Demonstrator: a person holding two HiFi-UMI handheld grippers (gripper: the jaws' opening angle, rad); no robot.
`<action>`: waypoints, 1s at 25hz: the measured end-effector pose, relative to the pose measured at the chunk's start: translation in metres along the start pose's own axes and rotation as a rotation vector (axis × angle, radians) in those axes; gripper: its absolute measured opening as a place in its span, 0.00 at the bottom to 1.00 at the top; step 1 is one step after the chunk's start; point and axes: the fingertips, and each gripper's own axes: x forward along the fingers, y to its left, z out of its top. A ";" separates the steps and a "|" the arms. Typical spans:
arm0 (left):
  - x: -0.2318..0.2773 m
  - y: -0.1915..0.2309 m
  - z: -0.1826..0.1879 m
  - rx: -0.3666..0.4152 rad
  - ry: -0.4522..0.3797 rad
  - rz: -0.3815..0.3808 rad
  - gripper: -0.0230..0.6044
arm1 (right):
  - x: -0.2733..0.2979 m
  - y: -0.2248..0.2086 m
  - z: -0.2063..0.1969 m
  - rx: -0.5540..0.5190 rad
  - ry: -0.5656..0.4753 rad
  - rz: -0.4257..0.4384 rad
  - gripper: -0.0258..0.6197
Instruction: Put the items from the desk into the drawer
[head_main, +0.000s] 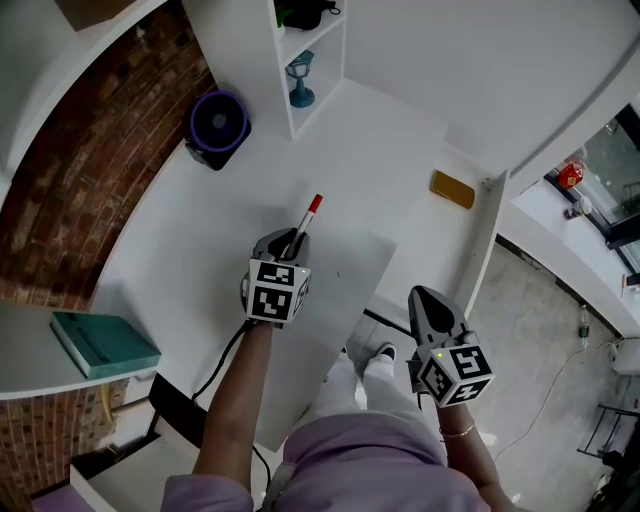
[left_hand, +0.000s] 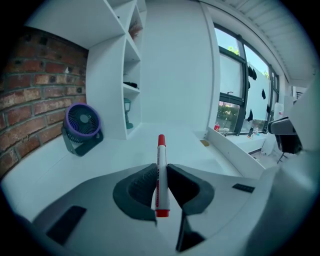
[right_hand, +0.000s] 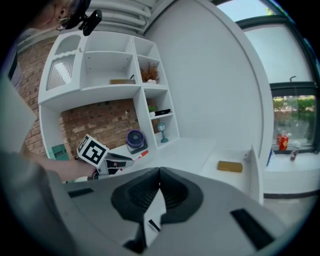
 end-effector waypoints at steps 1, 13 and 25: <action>0.000 -0.008 0.003 0.006 -0.004 -0.009 0.14 | -0.002 -0.003 0.000 0.005 -0.004 -0.004 0.04; 0.018 -0.115 0.034 0.056 -0.033 -0.139 0.14 | -0.040 -0.056 0.002 0.064 -0.051 -0.083 0.04; 0.043 -0.197 0.042 0.092 -0.004 -0.231 0.14 | -0.074 -0.106 0.001 0.107 -0.087 -0.148 0.04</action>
